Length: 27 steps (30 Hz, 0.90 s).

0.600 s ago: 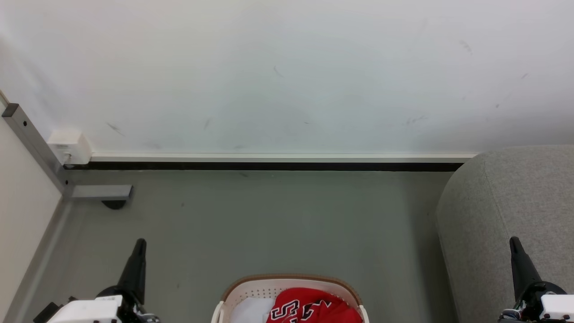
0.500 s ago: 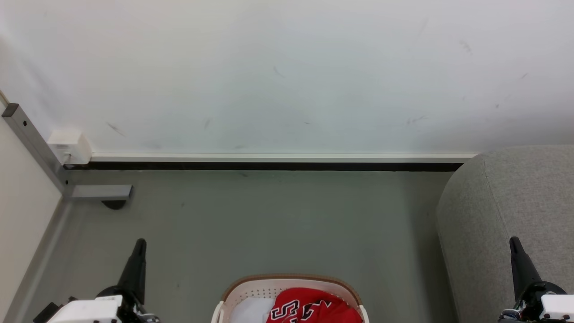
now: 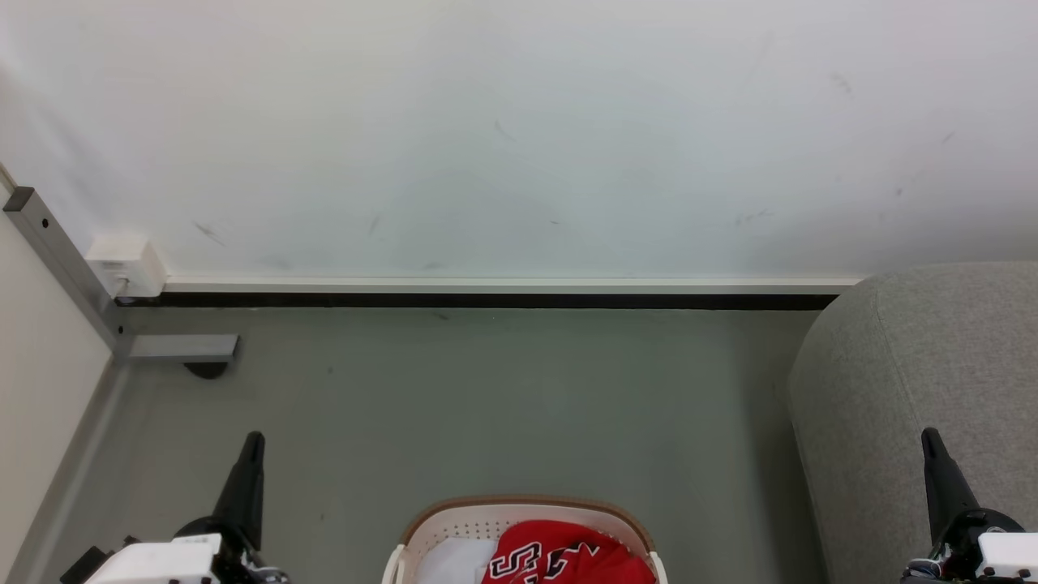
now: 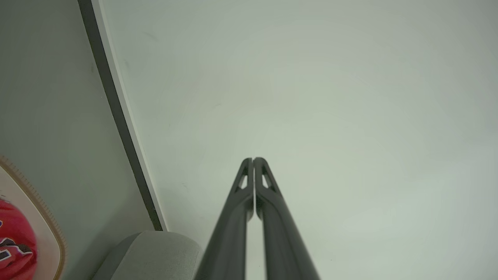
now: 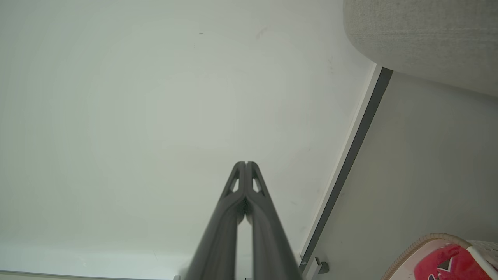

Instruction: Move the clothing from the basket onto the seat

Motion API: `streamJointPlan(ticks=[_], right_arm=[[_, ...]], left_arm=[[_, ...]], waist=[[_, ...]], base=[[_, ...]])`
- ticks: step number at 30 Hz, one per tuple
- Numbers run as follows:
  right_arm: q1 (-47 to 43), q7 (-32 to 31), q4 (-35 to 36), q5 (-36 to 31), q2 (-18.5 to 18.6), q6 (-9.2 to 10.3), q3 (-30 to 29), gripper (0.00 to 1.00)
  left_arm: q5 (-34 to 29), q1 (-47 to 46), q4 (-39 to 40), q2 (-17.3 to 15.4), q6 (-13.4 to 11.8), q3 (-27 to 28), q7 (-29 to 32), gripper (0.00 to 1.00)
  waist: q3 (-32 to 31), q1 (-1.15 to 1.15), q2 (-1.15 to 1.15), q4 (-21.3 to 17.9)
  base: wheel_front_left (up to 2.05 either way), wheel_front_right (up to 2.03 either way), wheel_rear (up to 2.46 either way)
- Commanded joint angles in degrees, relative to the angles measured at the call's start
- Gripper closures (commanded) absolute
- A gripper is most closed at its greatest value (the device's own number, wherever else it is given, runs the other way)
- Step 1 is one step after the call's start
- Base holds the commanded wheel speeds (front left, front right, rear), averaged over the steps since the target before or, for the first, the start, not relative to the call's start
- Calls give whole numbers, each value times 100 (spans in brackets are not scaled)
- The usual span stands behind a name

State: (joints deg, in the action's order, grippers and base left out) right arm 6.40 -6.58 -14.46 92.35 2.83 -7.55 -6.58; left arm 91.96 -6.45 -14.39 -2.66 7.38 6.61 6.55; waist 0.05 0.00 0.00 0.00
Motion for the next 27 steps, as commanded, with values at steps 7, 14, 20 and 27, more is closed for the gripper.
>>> streamJointPlan(ticks=[7,14,20,27], right_arm=[[35,-16,32,1,2,13,-19,100],[35,-16,32,1,2,13,-19,100],[35,-16,32,1,2,13,-19,100],[35,-16,32,0,2,13,-19,100]], left_arm=[[75,-30,15,-44,25,6,23,100],[75,-30,16,-44,25,6,23,100],[75,-30,15,-44,25,6,23,100],[75,-30,15,-44,25,6,23,100]], waist=[[0,0,0,0],[0,0,0,0],[0,0,0,0],[0,0,0,0]], base=[[0,0,0],[0,0,0],[0,0,0],[0,0,0]])
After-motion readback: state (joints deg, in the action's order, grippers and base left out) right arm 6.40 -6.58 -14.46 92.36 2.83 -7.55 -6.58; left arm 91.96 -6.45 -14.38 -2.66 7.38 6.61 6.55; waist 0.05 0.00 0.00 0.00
